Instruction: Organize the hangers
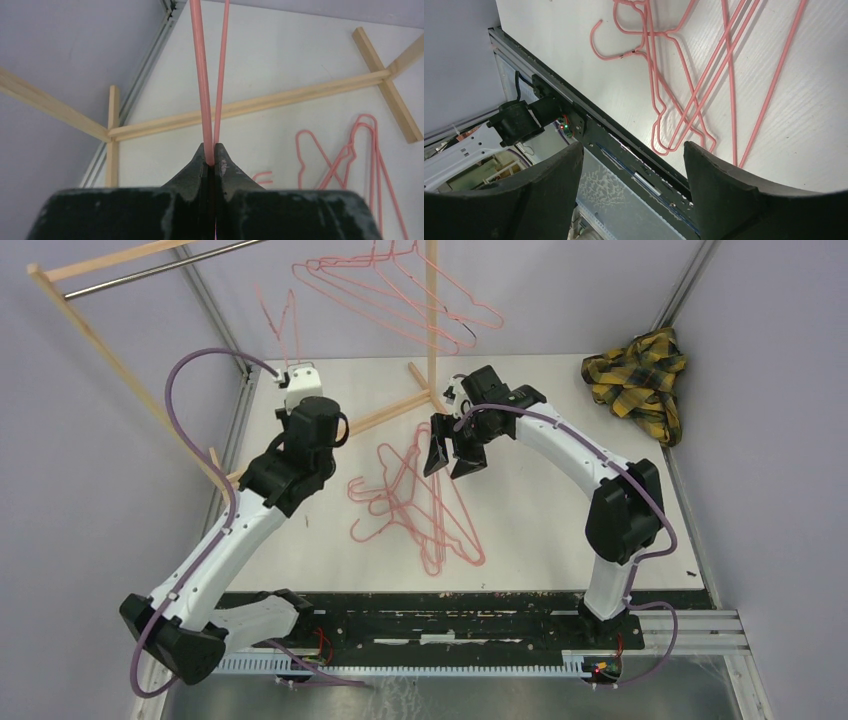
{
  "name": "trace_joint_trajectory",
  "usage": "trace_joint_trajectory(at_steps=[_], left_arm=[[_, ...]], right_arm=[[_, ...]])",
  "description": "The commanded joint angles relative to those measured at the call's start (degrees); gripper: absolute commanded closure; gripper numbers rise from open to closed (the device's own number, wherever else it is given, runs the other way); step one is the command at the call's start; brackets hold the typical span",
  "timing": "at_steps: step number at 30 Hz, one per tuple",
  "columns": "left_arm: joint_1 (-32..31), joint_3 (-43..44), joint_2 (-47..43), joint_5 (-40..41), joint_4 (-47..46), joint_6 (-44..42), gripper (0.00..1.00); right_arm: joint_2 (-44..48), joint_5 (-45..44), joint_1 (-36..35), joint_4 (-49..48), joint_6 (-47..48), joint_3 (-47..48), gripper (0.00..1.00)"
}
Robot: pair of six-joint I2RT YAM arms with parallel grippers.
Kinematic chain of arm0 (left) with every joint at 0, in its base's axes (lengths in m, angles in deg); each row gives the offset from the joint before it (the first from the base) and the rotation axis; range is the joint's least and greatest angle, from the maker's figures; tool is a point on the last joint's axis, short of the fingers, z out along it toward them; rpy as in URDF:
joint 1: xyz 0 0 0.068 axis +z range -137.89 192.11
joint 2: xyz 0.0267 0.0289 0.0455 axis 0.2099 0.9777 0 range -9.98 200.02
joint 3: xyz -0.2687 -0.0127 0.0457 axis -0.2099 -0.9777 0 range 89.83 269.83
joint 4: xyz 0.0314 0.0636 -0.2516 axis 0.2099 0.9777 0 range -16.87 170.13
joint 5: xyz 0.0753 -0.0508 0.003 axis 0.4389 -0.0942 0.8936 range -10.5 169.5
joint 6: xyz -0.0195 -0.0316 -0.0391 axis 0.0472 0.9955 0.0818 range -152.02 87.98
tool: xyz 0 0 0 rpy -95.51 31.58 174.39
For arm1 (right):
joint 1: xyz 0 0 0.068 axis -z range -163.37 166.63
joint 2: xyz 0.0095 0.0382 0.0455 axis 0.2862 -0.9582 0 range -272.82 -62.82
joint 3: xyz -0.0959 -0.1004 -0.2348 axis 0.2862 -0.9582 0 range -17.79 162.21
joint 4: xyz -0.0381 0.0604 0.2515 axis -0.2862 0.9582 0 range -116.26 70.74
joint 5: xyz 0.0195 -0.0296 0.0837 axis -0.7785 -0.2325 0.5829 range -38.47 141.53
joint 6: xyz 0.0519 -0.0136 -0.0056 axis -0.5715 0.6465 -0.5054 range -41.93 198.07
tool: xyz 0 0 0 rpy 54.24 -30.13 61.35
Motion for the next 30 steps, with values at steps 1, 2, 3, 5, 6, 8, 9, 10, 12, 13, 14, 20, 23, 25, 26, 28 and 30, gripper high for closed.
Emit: trace_joint_trajectory(at_steps=[1,2,3,5,6,8,9,10,12,13,14,20,23,25,26,28,30], left_arm=[[-0.07,6.32,3.98,6.05,-9.93,-10.56,0.97],[-0.12,6.95,4.42,6.41,-11.04,-11.32,0.97],[-0.17,7.34,4.63,6.54,-12.13,-12.02,0.97],[-0.59,7.84,4.90,7.06,-14.28,-13.53,0.97],[-0.88,8.17,5.16,7.46,-15.13,-14.30,0.97],[-1.69,8.78,5.31,8.24,-16.56,-15.69,0.97],[-2.12,8.76,5.22,8.57,-18.09,-16.46,0.97],[-2.41,8.73,5.17,8.95,-19.02,-17.08,0.97],[-2.79,8.59,5.02,9.47,-20.88,-18.12,0.97],[-2.78,8.51,5.22,9.49,-22.05,-18.98,0.97],[-2.82,8.77,5.65,9.50,-22.70,-19.96,0.97],[-2.28,13.07,11.07,7.15,-22.04,-20.12,0.97],[-1.86,14.16,13.28,5.62,-21.20,-18.41,0.97],[-1.42,14.81,14.50,4.72,-20.58,-17.49,0.97],[-1.06,15.14,15.00,4.41,-20.30,-17.08,0.97],[-0.25,15.67,15.73,3.74,-20.22,-16.41,0.97],[0.63,16.20,16.16,3.31,-20.49,-16.03,0.97]], right_arm=[[-0.95,0.05,0.32,0.16,1.59,2.19,0.18],[-0.97,-0.05,0.44,0.22,1.64,2.24,0.18],[-0.99,-0.04,0.56,0.25,1.75,2.20,0.18],[-1.07,-0.03,0.94,0.21,1.90,2.24,0.18],[-1.18,-0.08,1.16,0.25,1.99,2.29,0.18],[-1.59,0.11,1.50,0.30,2.10,2.61,0.18],[-1.90,0.26,1.60,0.45,2.31,2.88,0.18],[-2.18,0.32,1.69,0.65,2.57,3.13,0.18],[-2.83,0.48,1.86,0.86,2.90,3.66,0.18],[-3.13,0.58,1.99,0.94,3.00,3.80,0.18],[-3.48,0.77,2.13,0.95,2.97,4.01,0.18],[-5.30,1.17,2.52,1.92,3.70,6.96,0.00],[-5.50,1.12,2.91,1.94,3.54,7.79,0.00],[-5.31,0.97,3.05,1.75,3.54,7.95,0.00],[-5.26,0.97,3.13,1.69,3.46,7.96,0.00],[-5.05,0.94,3.24,1.56,3.45,7.90,0.00],[-4.84,0.94,3.38,1.36,3.45,7.80,0.00]])
